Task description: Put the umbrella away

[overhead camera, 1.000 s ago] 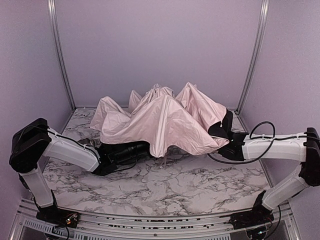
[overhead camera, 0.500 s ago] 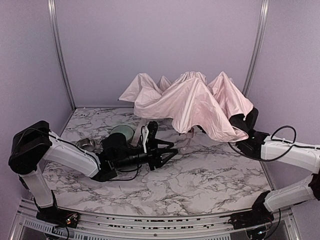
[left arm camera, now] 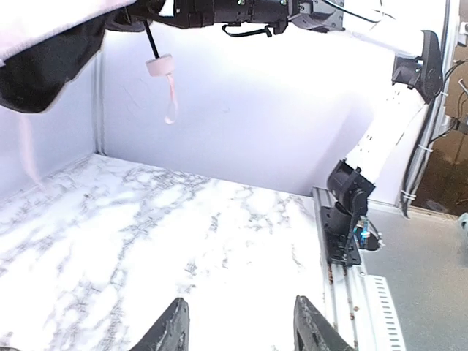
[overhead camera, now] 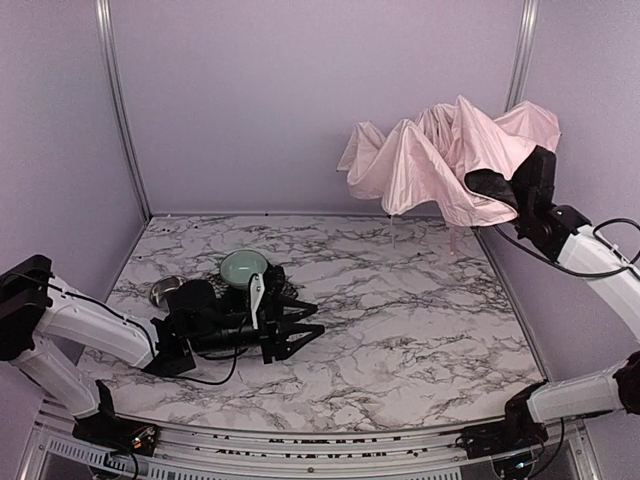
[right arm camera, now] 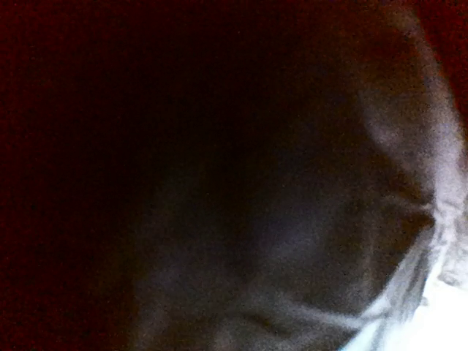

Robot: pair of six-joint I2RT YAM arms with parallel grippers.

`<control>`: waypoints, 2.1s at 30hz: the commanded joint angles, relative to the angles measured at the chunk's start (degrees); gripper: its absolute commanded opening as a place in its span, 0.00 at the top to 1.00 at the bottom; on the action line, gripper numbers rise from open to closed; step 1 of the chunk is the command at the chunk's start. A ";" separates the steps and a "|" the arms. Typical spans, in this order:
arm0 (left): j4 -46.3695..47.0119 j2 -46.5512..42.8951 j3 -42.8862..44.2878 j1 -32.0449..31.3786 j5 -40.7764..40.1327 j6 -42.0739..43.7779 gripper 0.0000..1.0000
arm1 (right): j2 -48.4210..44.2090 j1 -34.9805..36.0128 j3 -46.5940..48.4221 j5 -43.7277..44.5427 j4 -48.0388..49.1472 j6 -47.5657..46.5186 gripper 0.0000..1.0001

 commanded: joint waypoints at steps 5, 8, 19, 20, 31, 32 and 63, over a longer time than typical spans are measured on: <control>-8.28 -8.88 -2.39 0.50 -11.50 5.26 0.49 | 5.24 -0.03 14.29 10.82 -19.62 -13.17 1.00; -9.11 -10.64 -3.31 1.04 -15.71 4.95 0.47 | 6.03 1.21 16.52 11.81 -24.20 -15.45 1.00; -10.96 -13.20 -4.70 3.05 -20.85 3.44 0.38 | 18.92 24.47 9.49 33.21 -39.51 -31.51 1.00; -10.99 -13.11 -4.68 3.13 -20.95 3.37 0.38 | 20.55 25.67 8.60 31.68 -39.42 -32.08 1.00; -15.10 -13.30 -4.32 3.20 -20.14 5.84 0.34 | 31.76 34.04 8.41 8.75 -33.56 -27.07 0.58; -15.50 -13.36 -4.28 3.23 -19.89 5.95 0.33 | 30.70 34.07 7.29 9.18 -32.09 -26.25 0.55; -19.26 -1.41 7.03 -5.11 -17.21 10.08 0.43 | 6.88 32.52 -2.48 9.19 -0.84 15.54 0.11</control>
